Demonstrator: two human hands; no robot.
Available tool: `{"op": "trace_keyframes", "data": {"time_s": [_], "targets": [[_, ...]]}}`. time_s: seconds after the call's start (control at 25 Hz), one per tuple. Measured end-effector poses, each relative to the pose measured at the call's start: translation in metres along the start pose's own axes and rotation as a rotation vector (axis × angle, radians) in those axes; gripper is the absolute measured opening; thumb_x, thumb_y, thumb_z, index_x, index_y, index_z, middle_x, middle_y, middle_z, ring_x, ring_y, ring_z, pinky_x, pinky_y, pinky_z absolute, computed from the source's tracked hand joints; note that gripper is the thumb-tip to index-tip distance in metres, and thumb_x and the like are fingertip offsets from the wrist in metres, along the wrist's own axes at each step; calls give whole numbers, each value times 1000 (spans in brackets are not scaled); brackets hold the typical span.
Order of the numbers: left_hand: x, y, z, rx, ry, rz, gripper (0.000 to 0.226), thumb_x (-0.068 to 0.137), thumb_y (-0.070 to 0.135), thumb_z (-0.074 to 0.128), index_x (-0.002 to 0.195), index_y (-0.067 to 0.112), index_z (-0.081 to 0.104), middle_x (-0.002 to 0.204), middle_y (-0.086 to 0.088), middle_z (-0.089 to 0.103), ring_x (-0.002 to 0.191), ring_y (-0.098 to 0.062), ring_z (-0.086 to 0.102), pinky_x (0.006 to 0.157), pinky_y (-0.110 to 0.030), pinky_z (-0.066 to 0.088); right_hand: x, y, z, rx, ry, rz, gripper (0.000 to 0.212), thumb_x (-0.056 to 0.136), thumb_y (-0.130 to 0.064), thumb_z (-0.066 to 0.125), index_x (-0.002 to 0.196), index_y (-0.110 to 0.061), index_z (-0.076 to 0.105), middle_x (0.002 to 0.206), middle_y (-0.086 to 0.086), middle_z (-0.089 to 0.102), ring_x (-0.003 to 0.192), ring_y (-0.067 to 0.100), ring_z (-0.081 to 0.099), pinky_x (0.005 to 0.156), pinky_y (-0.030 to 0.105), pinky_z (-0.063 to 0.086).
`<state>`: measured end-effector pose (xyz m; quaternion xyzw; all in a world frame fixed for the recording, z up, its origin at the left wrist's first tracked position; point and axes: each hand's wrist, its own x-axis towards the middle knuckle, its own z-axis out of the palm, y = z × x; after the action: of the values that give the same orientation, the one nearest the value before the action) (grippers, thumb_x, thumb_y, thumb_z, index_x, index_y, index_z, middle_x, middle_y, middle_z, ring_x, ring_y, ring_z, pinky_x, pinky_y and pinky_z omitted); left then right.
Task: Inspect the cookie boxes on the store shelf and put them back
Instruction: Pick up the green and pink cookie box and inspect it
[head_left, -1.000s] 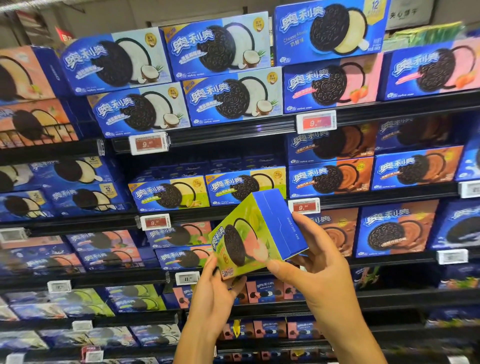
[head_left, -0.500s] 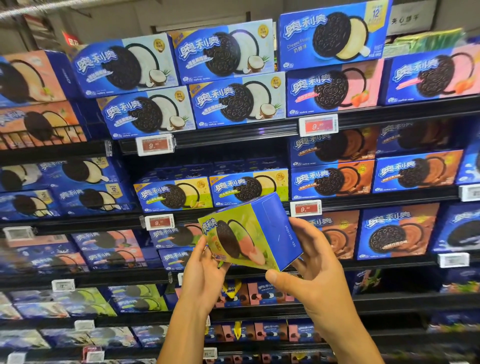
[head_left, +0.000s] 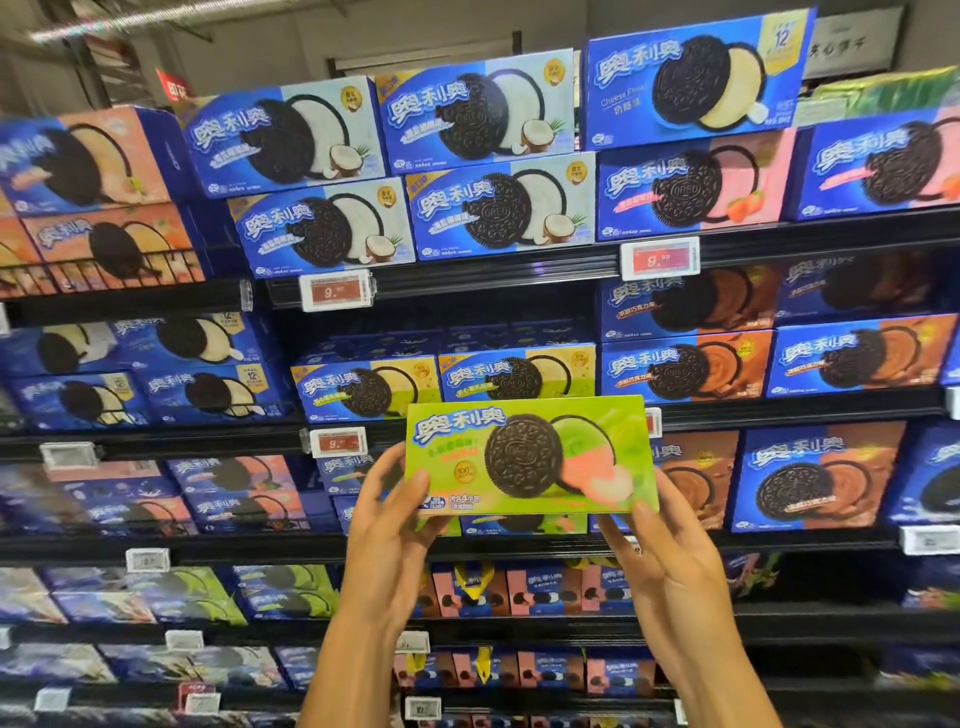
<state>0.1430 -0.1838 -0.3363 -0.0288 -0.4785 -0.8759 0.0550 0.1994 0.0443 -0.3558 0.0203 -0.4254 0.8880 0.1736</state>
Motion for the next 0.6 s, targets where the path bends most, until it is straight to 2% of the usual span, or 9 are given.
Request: {"op": "trace_keyframes", "data": {"time_s": [0.08,0.16,0.2,0.32,0.36,0.44,0.48,0.56,0.6], "targets": [[-5,4,6,54,15,46,46,74,17,73,119,20,62,118,-11,71,106,-33,69,92,-59,50,2,3,5,-172,95,5,43,95,-19,60,138,-19,57,136,2,65,124,17,61,99,32,50],[-11,3,13,107,60,105,51,68,21,77,117,21,61,113,-8,74,98,-27,73,81,-51,57,0,3,11,-414,227,-24,52,99,-20,61,148,-25,46,150,-4,52,131,12,52,109,33,40],[-14,2,18,136,81,134,54,65,24,79,117,24,61,112,-5,74,99,-24,73,79,-45,59,-3,1,16,-496,255,-53,55,99,-21,62,150,-27,43,150,-8,49,131,6,51,109,30,40],[-22,-2,29,307,92,248,58,63,30,82,117,34,60,116,6,72,108,-13,68,85,-36,58,-14,4,37,-584,119,-100,43,97,-30,63,139,-36,55,128,-32,61,115,-18,54,88,6,47],[-24,-3,34,350,69,274,57,66,27,82,117,36,60,116,10,71,108,-8,68,84,-31,58,-18,6,46,-589,62,-72,41,96,-37,63,135,-41,55,123,-38,61,113,-21,53,87,5,46],[-29,-7,43,429,-6,305,57,73,15,83,119,38,58,113,19,69,104,2,67,76,-19,57,-25,12,59,-588,-19,-33,56,87,-57,56,141,-45,47,132,-40,51,124,-17,47,99,10,39],[-32,-7,47,486,-44,319,59,75,12,84,120,41,57,114,23,67,105,5,65,76,-15,55,-25,15,62,-581,-26,-28,68,82,-64,51,146,-43,42,143,-33,46,134,-10,42,107,17,35],[-37,-6,55,585,-119,329,66,75,21,86,124,48,52,123,27,61,115,7,58,86,-16,54,-23,15,65,-508,-8,2,79,80,-70,47,152,-42,35,153,-22,42,142,1,39,117,31,32],[-39,-5,57,609,-170,327,68,73,30,85,127,50,49,126,28,59,119,5,56,91,-20,53,-23,13,65,-452,-5,12,78,79,-72,48,150,-44,36,149,-22,48,136,1,47,113,34,38]]}}
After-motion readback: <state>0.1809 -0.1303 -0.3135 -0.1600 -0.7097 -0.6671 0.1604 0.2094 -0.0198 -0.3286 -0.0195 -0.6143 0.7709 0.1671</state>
